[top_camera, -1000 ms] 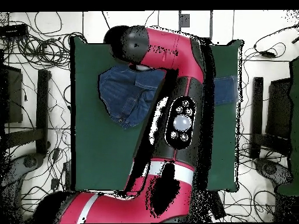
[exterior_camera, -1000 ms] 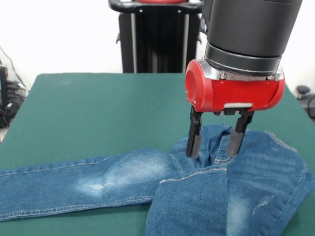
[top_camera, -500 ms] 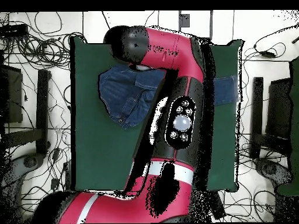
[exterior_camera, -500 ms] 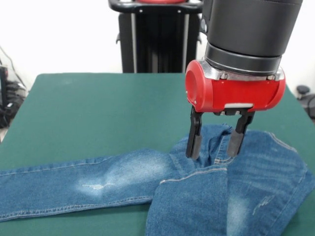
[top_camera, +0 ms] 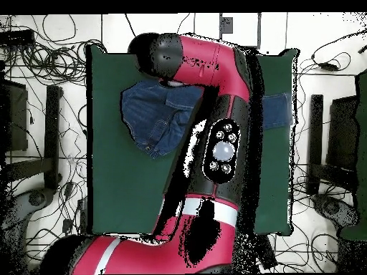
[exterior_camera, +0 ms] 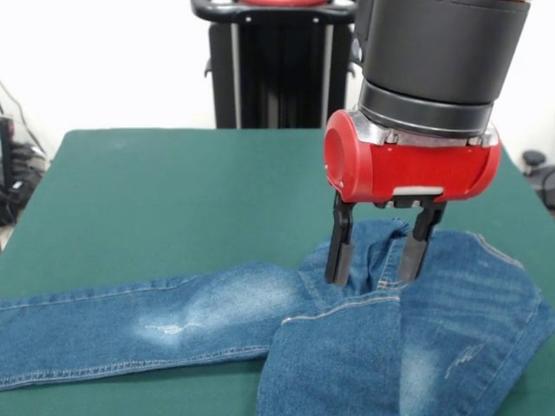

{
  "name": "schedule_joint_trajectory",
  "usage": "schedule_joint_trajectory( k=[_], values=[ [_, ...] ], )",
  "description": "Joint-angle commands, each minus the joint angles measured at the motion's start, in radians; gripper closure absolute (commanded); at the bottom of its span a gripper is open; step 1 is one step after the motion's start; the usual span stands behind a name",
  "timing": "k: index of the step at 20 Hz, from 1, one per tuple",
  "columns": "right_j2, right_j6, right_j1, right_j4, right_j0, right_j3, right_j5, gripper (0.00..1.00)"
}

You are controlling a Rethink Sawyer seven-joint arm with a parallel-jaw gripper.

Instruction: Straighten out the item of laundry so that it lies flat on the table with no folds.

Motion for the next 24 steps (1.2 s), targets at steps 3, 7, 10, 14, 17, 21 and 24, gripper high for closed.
schedule_joint_trajectory(
  k=[3,7,10,14,17,21,24],
  values=[
    [0.115,0.293,0.032,0.033,0.042,0.23,-0.1,0.0],
    [0.114,0.304,0.033,0.041,0.047,0.243,-0.127,0.0],
    [0.114,0.31,0.03,0.048,0.049,0.255,-0.139,0.0],
    [0.109,0.317,0.024,0.057,0.057,0.27,-0.144,0.0],
    [0.107,0.322,0.02,0.064,0.062,0.282,-0.147,0.0],
    [0.101,0.327,0.016,0.073,0.069,0.292,-0.152,0.0],
    [0.096,0.328,0.015,0.081,0.075,0.296,-0.153,0.0]
  ],
)
